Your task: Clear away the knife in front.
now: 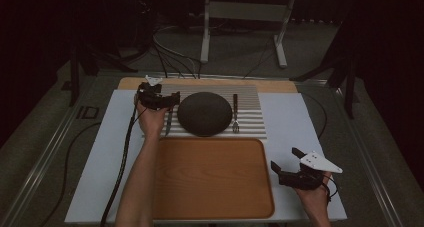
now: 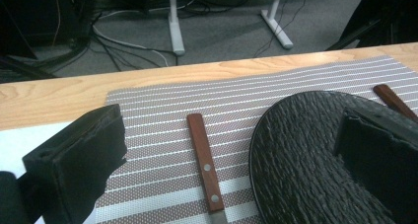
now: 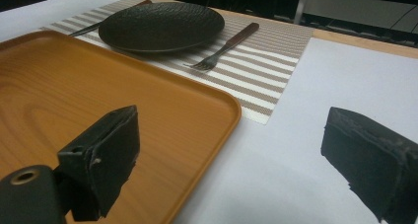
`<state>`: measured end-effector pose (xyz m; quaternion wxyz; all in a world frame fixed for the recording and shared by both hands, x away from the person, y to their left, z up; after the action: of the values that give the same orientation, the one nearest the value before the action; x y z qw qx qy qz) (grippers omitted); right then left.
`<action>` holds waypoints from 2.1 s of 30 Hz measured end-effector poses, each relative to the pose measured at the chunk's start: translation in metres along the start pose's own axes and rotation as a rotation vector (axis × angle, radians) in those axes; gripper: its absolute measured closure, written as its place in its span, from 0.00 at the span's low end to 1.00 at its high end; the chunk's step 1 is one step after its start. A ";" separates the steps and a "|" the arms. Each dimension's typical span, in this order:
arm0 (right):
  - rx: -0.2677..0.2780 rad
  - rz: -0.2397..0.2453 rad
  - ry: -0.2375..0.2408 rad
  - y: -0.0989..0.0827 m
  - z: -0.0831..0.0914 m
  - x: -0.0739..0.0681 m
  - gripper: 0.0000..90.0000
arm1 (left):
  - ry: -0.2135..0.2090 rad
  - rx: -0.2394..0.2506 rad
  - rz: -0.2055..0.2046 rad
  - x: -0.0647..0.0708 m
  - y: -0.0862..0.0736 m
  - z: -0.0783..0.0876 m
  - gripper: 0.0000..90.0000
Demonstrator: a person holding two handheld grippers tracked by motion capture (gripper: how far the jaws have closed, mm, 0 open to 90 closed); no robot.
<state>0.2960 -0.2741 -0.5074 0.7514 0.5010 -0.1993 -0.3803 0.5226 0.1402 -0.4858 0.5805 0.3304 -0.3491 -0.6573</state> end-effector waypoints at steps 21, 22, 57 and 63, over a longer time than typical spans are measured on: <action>0.001 0.001 0.006 0.000 0.000 0.000 0.09 | 0.001 -0.143 0.017 0.004 -0.021 -0.021 0.02; 0.000 0.002 0.006 0.000 0.000 0.000 0.09 | 0.010 -0.153 0.013 0.004 -0.023 -0.022 0.04; -0.003 -0.002 0.008 0.000 -0.002 0.002 0.09 | 0.043 -0.283 0.005 0.002 -0.042 -0.046 0.61; -0.003 -0.001 0.010 0.000 -0.003 0.003 0.09 | 0.028 -0.326 -0.014 0.006 -0.050 -0.050 0.72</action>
<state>0.2996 -0.2745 -0.5084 0.7529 0.5019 -0.1947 -0.3786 0.5373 0.1342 -0.5552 0.6265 0.2438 -0.2273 -0.7046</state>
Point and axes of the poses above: each handheld gripper's, and its own axes: z roughly backward along the jaws, y roughly out of its top, x roughly to its right, the point moved 6 cm from there along -z, roughly forward along the jaws, and after that the axes turned 10 degrees about y, right-handed, at the moved point
